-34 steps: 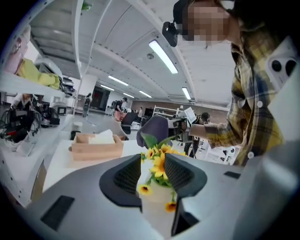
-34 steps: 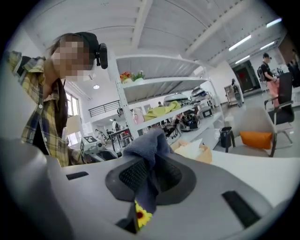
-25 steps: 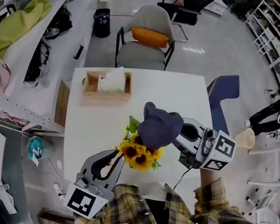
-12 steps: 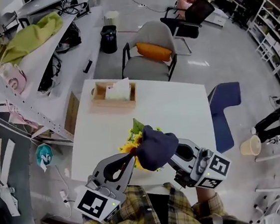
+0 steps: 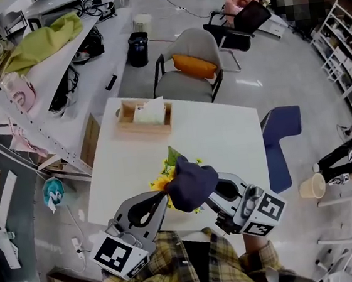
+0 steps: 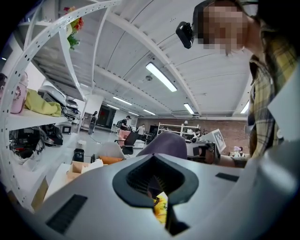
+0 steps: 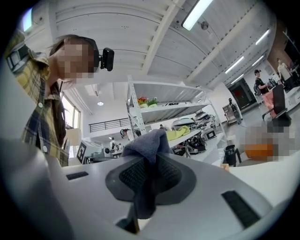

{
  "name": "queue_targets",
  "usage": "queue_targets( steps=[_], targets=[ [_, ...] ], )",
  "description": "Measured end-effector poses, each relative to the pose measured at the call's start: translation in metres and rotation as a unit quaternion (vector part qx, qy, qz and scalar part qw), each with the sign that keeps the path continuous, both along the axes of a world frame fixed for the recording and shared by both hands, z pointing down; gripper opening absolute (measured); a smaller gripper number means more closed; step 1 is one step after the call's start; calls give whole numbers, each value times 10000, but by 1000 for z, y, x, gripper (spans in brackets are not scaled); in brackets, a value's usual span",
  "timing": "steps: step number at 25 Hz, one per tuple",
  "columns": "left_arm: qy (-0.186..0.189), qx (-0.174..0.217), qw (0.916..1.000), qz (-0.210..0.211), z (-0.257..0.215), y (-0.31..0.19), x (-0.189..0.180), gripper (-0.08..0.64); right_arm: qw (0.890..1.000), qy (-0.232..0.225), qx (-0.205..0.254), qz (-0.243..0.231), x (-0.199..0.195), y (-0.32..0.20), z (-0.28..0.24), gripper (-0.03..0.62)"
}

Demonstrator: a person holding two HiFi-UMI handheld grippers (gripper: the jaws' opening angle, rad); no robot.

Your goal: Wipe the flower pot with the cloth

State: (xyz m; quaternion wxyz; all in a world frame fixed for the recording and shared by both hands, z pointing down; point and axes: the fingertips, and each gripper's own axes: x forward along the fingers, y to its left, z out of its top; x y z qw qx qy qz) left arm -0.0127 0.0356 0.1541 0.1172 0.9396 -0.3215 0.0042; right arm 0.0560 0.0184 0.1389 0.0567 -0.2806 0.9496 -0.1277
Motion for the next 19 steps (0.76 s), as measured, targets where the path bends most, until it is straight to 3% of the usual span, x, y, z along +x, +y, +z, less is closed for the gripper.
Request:
queue_targets(
  steps=[19],
  targets=[
    [-110, -140, 9997, -162, 17, 8, -34, 8, 9998, 140, -105, -27, -28, 10, 15, 28]
  ],
)
